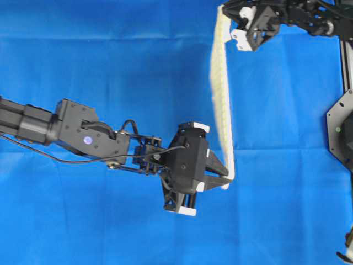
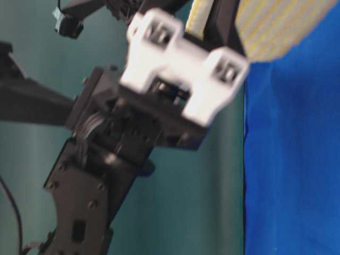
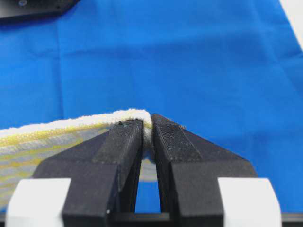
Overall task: Fold the yellow towel.
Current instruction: 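Lay the strip down vertically and open both grippers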
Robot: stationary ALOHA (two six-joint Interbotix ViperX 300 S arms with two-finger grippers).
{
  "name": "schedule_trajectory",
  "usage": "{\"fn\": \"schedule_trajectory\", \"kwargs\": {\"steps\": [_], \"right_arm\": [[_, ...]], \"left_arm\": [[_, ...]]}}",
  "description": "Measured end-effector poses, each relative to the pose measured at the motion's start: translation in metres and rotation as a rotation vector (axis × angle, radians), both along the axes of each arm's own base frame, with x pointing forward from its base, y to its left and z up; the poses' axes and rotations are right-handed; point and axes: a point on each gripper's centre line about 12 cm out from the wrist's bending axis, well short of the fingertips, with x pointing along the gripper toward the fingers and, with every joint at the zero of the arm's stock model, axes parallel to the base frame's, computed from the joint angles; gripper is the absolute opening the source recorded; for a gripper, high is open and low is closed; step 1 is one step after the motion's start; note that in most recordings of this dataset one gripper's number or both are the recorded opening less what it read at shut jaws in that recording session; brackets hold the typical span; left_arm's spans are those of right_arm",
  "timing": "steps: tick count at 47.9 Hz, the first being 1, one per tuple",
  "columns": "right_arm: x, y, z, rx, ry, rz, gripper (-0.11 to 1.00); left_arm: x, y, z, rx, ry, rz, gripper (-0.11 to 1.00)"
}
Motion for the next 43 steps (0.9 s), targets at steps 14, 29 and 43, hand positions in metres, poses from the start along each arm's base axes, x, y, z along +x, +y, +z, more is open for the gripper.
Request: {"fn": "schedule_trajectory", "kwargs": {"steps": [14, 29, 43], "right_arm": [[0.003, -0.003, -0.015, 0.039, 0.049, 0.003, 0.03], [0.046, -0.015, -0.043, 0.076, 0.106, 0.042, 0.03], [0.087, -0.016, -0.06, 0.081, 0.124, 0.093, 0.03]], "left_arm": [[-0.001, 0.003, -0.026, 0.021, -0.032, -0.002, 0.05], [-0.043, 0.012, -0.076, 0.009, 0.016, 0.019, 0.05], [-0.085, 0.015, -0.089, -0.071, 0.103, 0.055, 0.05]]}}
